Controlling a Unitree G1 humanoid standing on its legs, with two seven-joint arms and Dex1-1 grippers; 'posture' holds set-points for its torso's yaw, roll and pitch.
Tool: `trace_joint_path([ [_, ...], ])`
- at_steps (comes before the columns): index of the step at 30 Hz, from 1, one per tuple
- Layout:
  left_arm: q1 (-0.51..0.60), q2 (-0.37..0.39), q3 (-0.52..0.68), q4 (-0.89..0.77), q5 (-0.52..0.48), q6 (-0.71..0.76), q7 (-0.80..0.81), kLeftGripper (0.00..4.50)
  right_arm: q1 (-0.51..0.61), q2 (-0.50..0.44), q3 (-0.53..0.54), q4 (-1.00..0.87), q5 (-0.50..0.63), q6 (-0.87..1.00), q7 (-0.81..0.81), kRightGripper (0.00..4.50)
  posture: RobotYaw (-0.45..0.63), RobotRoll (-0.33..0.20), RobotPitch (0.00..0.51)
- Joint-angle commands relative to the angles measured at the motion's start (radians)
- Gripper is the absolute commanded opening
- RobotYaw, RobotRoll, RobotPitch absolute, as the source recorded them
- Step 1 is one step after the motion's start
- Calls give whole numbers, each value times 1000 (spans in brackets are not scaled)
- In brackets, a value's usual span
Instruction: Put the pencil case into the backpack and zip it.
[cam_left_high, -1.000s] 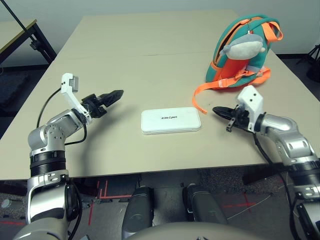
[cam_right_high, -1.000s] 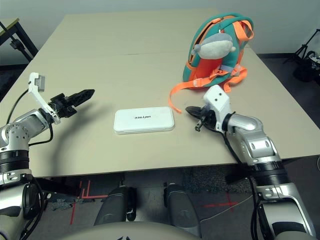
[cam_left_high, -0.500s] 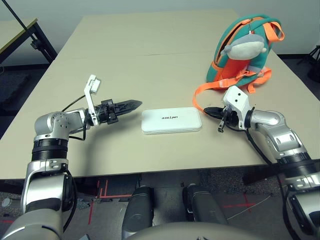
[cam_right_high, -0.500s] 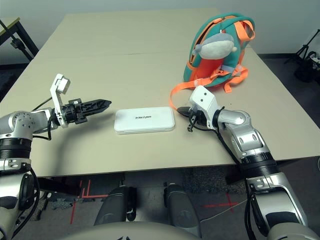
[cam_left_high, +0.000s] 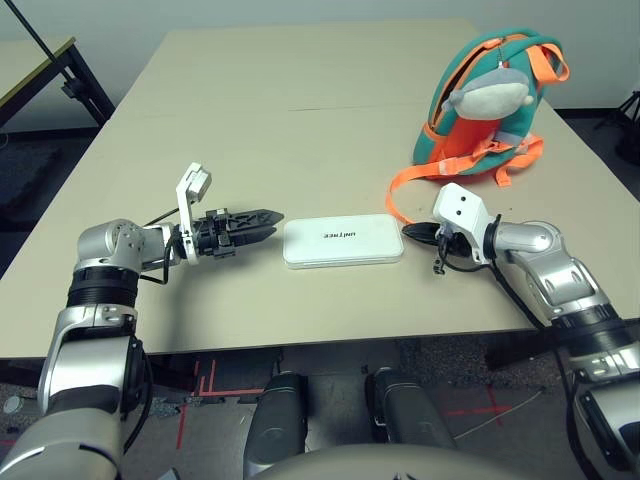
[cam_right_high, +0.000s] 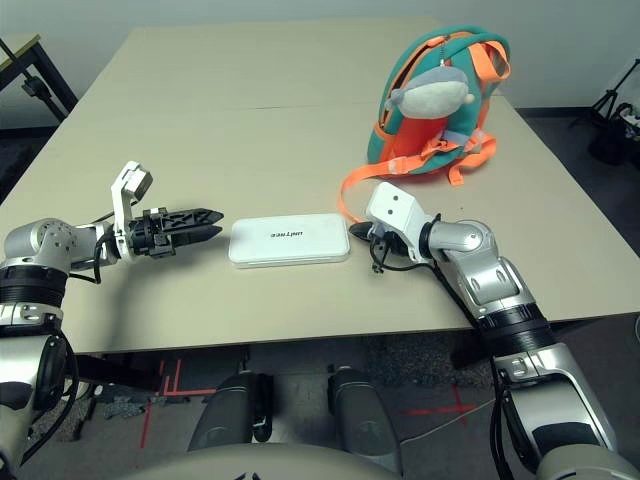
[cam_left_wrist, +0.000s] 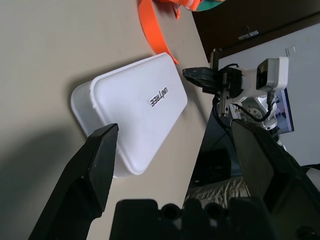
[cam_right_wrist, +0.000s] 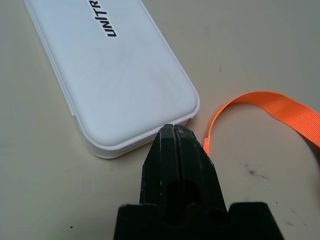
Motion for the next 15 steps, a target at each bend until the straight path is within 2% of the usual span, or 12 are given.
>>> trace_joint_path([
  [1, -17, 22, -29, 47, 40, 0, -33, 4500, 3, -5, 15, 24, -17, -17, 3, 34, -113, 0, 95],
  [6, -17, 32, -88, 105, 107, -34, -73, 4500, 5, -3, 18, 39, -36, -33, -1, 34, -114, 0, 97],
  [15, -66, -5, -113, 203, 179, -91, -108, 4500, -10, -10, 45, 107, -107, -93, -8, 34, -121, 0, 98],
])
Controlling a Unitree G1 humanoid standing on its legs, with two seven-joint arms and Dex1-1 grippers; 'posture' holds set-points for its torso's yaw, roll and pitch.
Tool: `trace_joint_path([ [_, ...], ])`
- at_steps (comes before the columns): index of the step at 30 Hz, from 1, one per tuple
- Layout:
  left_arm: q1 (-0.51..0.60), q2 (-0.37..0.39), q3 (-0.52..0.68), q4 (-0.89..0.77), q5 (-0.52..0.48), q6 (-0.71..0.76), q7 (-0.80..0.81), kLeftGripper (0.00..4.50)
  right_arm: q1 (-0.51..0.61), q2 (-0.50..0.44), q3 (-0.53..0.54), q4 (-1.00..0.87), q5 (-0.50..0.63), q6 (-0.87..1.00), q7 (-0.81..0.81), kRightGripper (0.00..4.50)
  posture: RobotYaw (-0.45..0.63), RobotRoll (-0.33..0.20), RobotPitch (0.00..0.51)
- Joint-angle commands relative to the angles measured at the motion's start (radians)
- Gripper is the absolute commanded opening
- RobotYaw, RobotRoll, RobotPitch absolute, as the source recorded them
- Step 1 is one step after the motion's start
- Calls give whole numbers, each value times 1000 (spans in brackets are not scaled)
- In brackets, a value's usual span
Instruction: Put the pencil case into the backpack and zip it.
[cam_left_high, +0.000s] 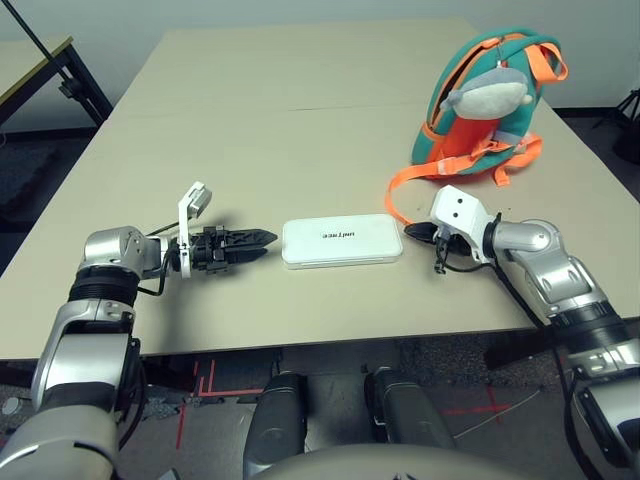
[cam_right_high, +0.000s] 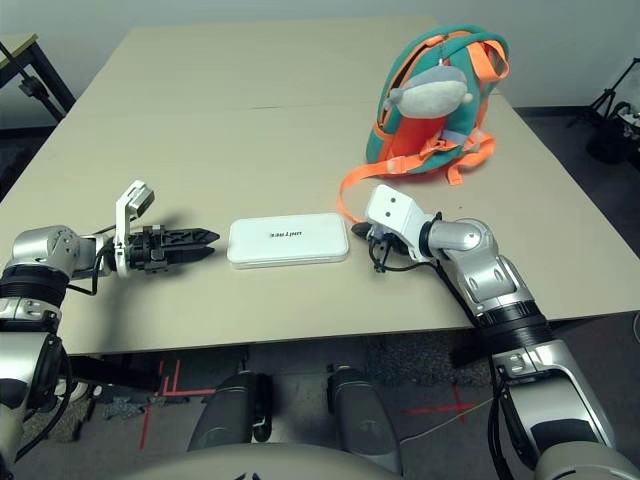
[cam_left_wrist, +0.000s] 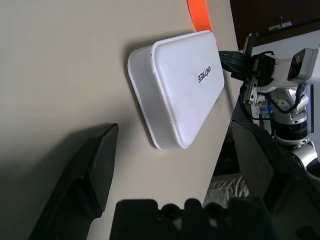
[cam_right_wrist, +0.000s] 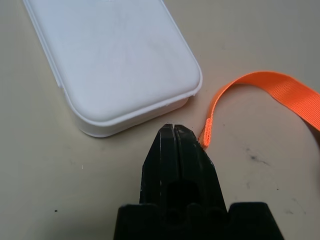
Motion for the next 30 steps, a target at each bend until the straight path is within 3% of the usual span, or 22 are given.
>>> trace_joint_path([
  [1, -21, -18, -20, 39, 38, -19, -17, 4500, -10, -12, 33, 36, -41, -34, -1, 34, -123, 0, 98],
  [30, -18, -25, -50, 54, 138, -43, -95, 4500, -87, 175, 157, 24, -96, -28, 45, 34, -127, 0, 106],
])
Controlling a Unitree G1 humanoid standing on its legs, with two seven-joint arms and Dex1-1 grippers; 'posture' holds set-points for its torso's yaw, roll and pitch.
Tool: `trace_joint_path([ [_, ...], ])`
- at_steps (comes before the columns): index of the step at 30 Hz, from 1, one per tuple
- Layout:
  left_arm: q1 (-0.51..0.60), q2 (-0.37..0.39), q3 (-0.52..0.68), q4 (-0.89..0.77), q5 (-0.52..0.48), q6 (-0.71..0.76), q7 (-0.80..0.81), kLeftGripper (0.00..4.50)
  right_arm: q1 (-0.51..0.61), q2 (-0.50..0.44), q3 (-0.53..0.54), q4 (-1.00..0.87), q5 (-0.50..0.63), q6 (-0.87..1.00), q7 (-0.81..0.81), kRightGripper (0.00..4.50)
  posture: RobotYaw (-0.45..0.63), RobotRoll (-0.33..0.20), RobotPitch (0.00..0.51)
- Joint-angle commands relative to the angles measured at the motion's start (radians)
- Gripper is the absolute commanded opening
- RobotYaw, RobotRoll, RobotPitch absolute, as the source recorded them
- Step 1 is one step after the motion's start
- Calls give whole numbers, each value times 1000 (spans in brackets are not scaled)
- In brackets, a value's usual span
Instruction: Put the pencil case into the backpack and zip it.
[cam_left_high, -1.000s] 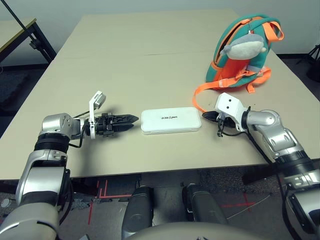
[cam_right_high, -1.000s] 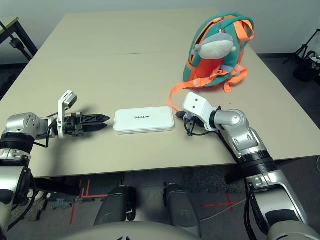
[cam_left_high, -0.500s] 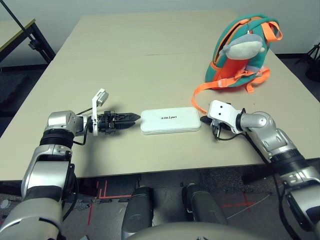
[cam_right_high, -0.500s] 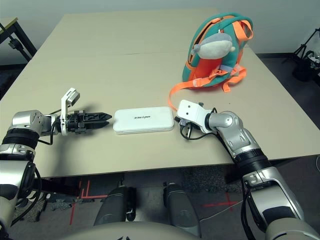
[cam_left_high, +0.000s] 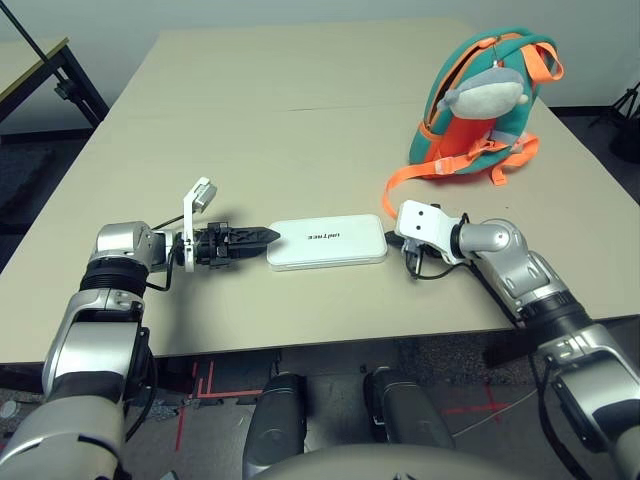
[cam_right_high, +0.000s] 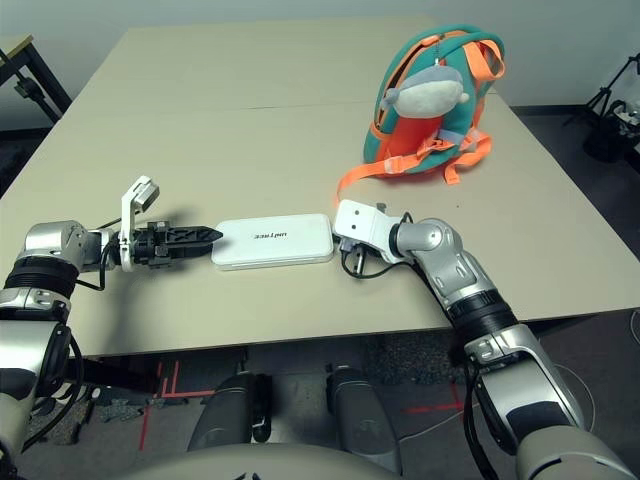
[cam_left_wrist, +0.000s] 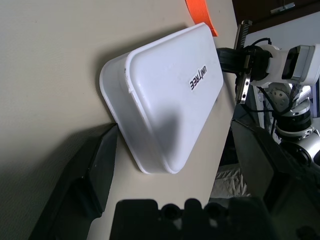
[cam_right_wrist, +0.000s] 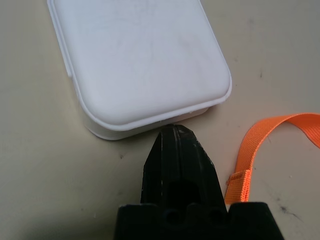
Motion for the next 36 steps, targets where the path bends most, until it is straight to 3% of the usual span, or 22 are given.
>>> trace_joint_path([
  [1, 6, -12, -38, 22, 32, -3, -8, 4500, -11, 59, 69, -43, 8, 6, 35, 34, -127, 0, 107],
  [9, 2, -11, -50, 34, 58, -4, -20, 4500, -20, 96, 93, -46, -13, 10, 58, 34, -125, 0, 108],
  [20, -2, 27, -75, 37, 96, -4, -48, 4500, -68, 52, 57, 4, -35, -17, 77, 34, -112, 0, 113],
  [36, -22, 24, -90, 46, 108, 3, -67, 4500, -85, 153, 114, -32, -39, 9, 87, 34, -117, 0, 111],
])
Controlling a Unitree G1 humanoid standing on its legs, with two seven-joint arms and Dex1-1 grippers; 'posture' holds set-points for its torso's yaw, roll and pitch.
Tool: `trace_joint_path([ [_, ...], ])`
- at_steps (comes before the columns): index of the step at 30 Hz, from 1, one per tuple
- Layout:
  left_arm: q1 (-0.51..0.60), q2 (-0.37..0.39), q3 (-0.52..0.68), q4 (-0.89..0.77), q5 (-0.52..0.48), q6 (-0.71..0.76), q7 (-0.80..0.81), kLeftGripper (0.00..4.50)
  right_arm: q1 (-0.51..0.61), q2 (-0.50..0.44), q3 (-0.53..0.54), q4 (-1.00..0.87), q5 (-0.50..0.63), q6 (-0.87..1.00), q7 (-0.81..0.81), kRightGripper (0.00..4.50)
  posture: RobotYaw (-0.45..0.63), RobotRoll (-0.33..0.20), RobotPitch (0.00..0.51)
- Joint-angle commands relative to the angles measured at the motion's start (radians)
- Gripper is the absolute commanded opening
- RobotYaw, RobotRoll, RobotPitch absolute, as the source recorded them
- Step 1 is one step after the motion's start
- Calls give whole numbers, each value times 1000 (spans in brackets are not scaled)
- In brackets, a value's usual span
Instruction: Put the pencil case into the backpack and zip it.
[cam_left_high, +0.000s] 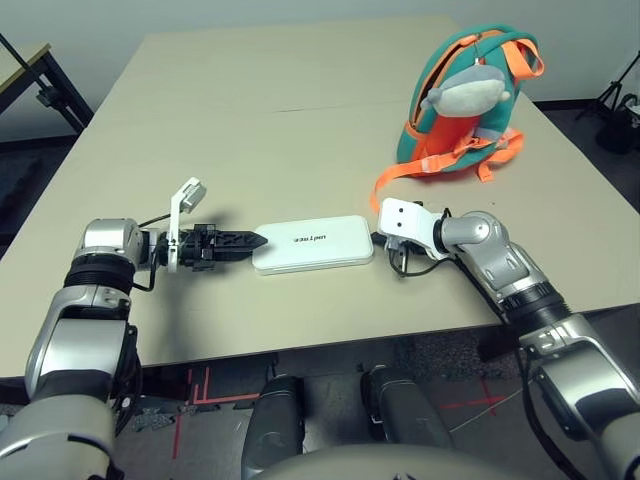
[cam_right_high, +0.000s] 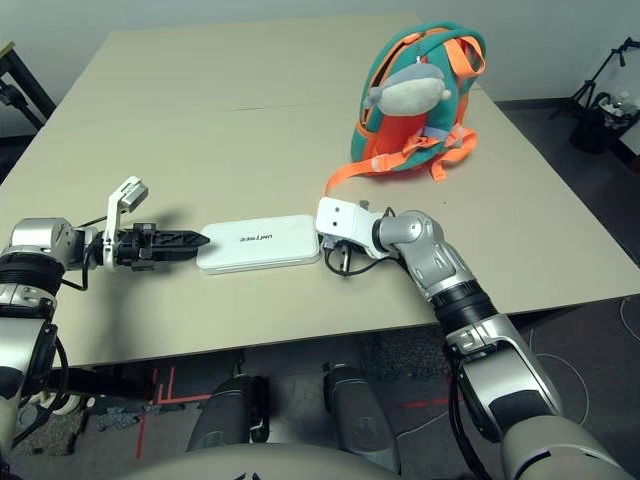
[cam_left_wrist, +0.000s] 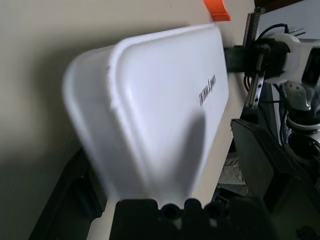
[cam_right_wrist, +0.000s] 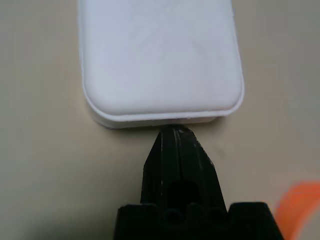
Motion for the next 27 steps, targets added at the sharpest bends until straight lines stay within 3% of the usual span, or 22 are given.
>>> trace_joint_path([
  [1, 15, -17, -31, 24, 22, 4, 6, 4500, -14, 4, 21, -27, 18, -15, 15, 34, -117, 0, 110],
  [11, 44, -24, -5, -10, 9, -30, -3, 4500, -8, -19, 24, -25, 26, -25, 21, 34, -111, 0, 113],
  [16, 38, -37, 61, 12, -18, -11, 38, 3131, 18, -62, -9, -36, 44, -10, 12, 0, -106, 0, 112],
  [27, 44, -52, 208, -27, -89, -17, 127, 3127, 110, -203, -239, -90, 216, 132, -35, 0, -111, 0, 106],
])
